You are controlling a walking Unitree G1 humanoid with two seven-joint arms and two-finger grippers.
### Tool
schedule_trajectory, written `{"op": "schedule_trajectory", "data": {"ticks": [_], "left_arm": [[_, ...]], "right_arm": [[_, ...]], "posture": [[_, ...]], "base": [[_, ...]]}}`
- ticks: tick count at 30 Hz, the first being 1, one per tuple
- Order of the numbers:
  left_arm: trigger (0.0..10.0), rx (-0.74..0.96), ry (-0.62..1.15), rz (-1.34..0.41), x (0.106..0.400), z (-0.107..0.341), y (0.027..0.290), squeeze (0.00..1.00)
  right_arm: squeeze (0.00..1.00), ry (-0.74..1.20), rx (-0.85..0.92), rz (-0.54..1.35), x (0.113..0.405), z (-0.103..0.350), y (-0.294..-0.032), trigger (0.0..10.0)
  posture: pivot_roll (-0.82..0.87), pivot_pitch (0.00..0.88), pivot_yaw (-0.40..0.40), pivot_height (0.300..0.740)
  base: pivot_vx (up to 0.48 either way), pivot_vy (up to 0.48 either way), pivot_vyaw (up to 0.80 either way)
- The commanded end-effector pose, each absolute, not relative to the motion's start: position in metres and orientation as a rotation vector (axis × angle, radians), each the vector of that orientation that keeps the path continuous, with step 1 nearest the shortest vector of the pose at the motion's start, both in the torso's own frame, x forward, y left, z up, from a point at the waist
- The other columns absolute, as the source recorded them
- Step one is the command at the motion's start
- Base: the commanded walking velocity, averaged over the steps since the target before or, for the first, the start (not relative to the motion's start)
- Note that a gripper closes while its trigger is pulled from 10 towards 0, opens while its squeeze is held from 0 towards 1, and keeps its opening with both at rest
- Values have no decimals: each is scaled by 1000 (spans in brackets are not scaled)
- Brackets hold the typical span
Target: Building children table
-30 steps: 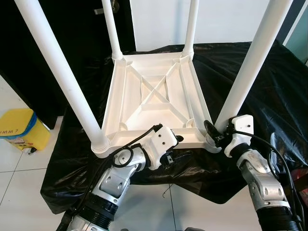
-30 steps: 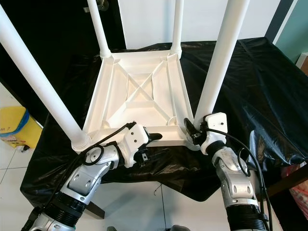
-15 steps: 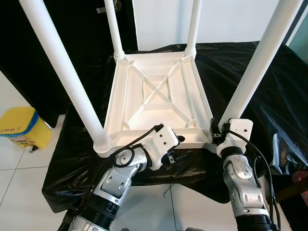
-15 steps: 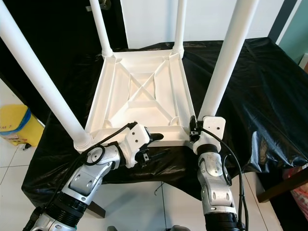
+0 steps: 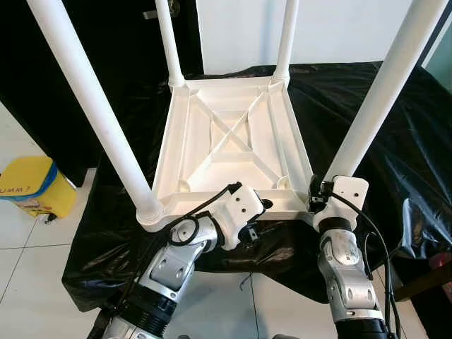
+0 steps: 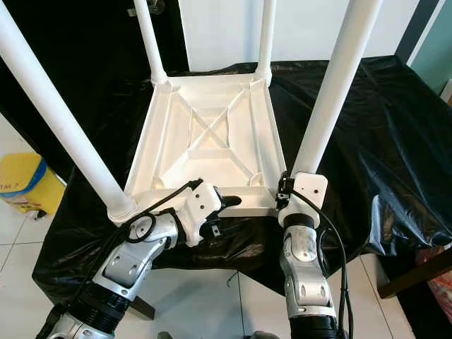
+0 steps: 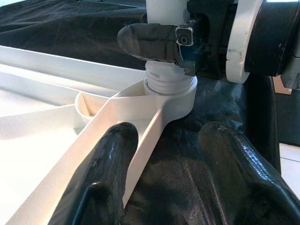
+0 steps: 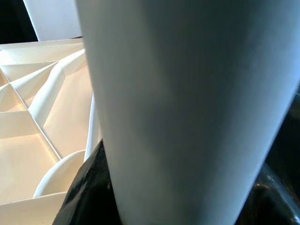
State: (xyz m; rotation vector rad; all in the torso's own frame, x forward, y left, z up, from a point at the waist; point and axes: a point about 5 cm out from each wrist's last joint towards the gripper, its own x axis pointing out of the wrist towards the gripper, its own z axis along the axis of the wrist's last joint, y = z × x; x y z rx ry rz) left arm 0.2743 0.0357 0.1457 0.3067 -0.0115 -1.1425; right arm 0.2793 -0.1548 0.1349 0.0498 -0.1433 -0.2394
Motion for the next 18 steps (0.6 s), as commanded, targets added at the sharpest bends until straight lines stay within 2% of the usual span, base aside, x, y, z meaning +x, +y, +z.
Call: {"op": "schedule_trajectory", "data": {"ticks": [1, 4, 5, 18], "left_arm": [[10000, 309, -4, -1074, 278, 143, 38, 0], [10000, 308, -4, -1072, 279, 143, 38, 0], [10000, 307, -6, -1071, 279, 143, 38, 0], [10000, 288, -32, -1072, 279, 146, 35, 0]], "right_arm": [[0, -94, 99, -276, 275, 125, -151, 10000], [27, -101, 98, -269, 275, 126, -151, 10000], [1000, -115, 91, -255, 275, 127, -151, 10000], [1000, -180, 93, -126, 273, 137, -167, 10000]], "posture": [[-210, 57, 20, 740], [-210, 57, 19, 740], [-210, 56, 18, 740], [-224, 65, 21, 740]], "base": [[0, 0, 0], [0, 0, 0], [0, 0, 0], [0, 0, 0]]}}
